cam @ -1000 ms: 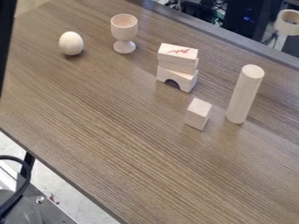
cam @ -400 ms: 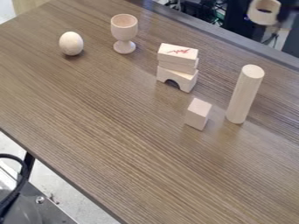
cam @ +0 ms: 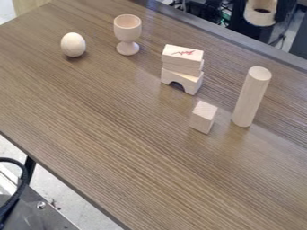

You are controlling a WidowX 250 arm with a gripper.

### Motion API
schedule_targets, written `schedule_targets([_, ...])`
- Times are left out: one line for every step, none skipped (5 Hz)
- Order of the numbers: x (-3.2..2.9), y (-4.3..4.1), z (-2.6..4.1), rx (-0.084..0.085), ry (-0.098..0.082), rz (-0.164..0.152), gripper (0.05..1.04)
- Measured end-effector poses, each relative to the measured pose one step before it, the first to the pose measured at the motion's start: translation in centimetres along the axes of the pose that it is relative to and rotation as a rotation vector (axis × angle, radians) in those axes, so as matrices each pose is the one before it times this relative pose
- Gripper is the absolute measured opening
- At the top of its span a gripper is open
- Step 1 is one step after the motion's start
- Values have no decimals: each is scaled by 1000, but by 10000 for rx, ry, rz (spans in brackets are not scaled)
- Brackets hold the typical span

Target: Put the wooden ring on top of the cylinder

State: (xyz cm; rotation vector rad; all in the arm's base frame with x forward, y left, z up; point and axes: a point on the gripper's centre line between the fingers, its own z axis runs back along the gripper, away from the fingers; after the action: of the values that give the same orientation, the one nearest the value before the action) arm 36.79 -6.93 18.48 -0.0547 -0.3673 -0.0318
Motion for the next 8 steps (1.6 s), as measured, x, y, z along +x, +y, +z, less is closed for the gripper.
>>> schedule_targets([-773, 163, -277, 54, 210, -645, 759])
schedule_targets([-958, 88, -805, 58, 334, -531, 759])
schedule_targets([-251, -146, -238, -94, 80, -321, 759])
schedule_targets([-52, -142, -89, -59, 31, -186, 759])
schedule_targets([1, -497, 2, -41, -1, -162, 759])
schedule_targets([-75, -115, -606, 48, 154, -94, 759])
schedule_targets([48, -504, -403, -40, 60, -179, 759])
schedule_targets([-79, -654, -580, -40, 136, -232, 759])
